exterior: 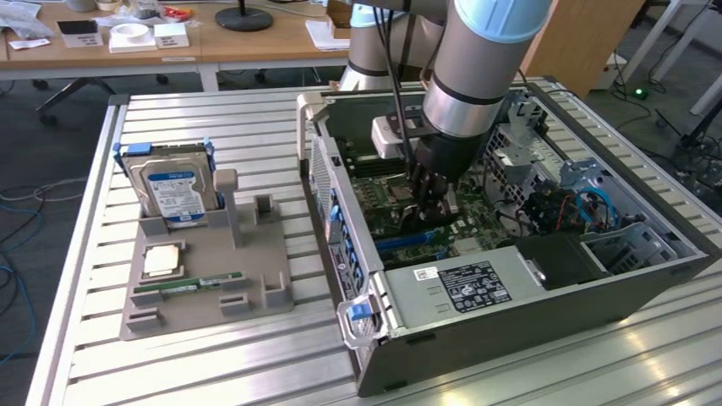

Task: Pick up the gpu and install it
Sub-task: 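Insert the gpu into the slot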

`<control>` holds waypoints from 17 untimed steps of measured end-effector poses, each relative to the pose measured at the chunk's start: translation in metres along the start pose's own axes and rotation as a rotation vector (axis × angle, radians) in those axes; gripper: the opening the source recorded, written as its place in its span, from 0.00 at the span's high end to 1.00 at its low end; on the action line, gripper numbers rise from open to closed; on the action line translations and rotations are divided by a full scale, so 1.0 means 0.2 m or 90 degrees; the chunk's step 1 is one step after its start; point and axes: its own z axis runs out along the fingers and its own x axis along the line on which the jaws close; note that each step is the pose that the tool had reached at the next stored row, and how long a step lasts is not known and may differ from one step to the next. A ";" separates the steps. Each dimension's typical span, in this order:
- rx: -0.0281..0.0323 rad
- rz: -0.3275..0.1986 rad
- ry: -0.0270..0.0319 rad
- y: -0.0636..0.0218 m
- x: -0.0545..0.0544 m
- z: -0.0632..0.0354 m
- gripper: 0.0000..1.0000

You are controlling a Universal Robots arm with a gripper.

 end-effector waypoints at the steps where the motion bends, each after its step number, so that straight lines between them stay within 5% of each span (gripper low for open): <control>1: 0.0000 0.000 0.0000 0.002 0.00 0.000 0.74; 17: 0.0000 0.000 0.0000 0.016 0.00 0.023 0.74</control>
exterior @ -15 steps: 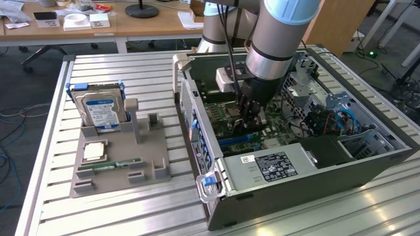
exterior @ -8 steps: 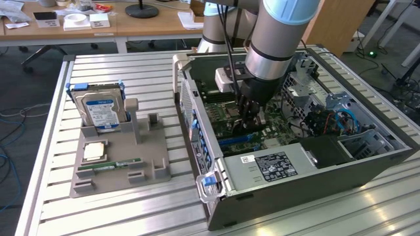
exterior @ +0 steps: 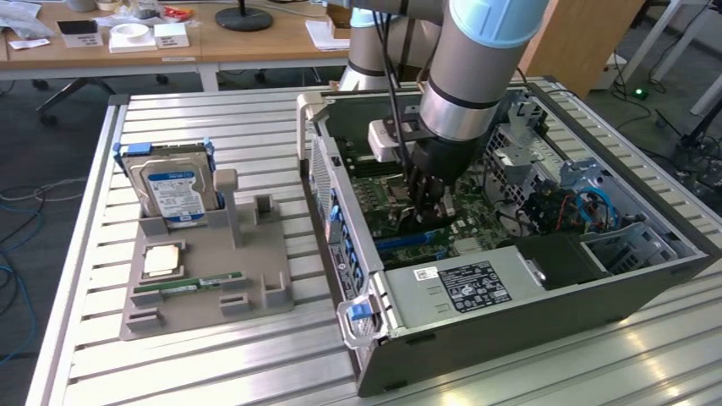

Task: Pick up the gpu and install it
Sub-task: 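Insert the gpu into the slot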

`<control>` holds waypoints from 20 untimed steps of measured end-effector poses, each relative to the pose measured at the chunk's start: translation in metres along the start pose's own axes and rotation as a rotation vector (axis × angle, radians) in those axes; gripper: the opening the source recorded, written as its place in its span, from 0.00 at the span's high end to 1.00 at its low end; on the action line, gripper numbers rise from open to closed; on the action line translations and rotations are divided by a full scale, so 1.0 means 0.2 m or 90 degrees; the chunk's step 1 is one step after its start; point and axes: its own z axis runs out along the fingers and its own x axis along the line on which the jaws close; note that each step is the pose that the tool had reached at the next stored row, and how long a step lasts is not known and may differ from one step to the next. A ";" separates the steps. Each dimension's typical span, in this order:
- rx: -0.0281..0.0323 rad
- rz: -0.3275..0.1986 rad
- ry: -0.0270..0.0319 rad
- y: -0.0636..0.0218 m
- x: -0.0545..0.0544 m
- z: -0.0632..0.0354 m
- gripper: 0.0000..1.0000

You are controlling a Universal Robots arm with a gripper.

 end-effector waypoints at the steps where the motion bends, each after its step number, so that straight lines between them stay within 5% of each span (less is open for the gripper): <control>1: 0.0000 0.000 0.0001 0.001 0.00 0.002 0.74; 20: 0.0000 0.000 0.0035 0.002 0.00 0.023 0.74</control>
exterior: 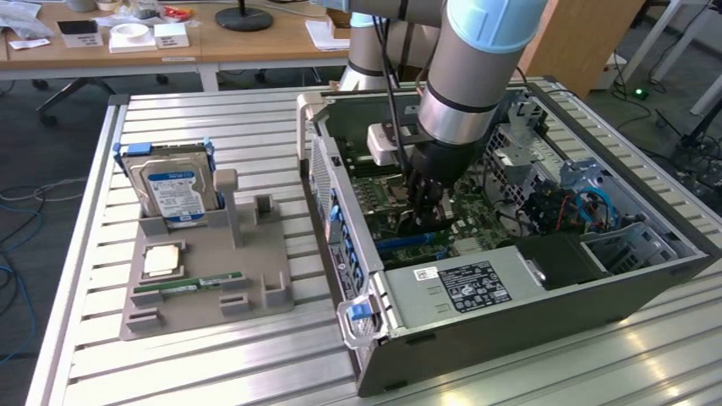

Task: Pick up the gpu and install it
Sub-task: 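Insert the gpu into the slot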

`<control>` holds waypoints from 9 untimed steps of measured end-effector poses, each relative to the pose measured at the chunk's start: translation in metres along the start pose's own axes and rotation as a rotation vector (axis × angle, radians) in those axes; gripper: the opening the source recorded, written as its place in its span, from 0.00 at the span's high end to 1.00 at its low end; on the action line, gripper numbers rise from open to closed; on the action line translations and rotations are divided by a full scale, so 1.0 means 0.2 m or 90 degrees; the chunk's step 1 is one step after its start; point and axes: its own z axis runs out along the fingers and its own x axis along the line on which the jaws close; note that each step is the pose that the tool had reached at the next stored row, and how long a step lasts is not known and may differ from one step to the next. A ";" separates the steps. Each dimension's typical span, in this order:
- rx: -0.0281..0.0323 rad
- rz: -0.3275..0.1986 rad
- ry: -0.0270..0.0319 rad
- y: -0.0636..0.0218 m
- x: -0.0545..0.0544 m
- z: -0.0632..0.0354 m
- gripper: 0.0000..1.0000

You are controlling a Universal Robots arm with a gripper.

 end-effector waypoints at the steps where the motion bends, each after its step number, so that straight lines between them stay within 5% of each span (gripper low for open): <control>1: 0.0001 0.000 0.0001 0.000 0.00 0.002 0.74; 9: 0.0000 0.000 0.0008 0.001 0.00 0.012 0.74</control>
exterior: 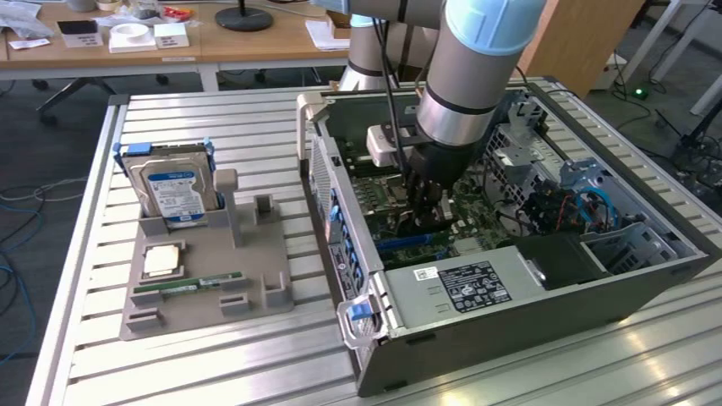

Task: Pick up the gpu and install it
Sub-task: 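Insert the gpu into the slot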

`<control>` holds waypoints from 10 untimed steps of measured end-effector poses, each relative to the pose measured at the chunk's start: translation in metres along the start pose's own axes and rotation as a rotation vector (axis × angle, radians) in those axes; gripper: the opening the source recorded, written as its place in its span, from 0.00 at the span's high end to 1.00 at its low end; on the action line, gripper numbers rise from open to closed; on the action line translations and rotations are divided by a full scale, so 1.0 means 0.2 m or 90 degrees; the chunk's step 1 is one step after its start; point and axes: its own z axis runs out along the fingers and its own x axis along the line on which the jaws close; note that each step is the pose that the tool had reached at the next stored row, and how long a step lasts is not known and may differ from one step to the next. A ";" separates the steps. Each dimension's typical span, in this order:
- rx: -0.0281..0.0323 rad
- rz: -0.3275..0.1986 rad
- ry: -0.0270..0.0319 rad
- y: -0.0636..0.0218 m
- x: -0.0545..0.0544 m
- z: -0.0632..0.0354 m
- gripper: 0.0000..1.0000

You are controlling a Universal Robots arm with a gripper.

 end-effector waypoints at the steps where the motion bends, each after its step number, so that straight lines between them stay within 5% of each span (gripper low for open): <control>1: 0.0000 0.000 0.0003 0.001 0.00 0.000 0.74; 10: 0.0000 0.000 0.0027 0.002 0.00 0.002 0.74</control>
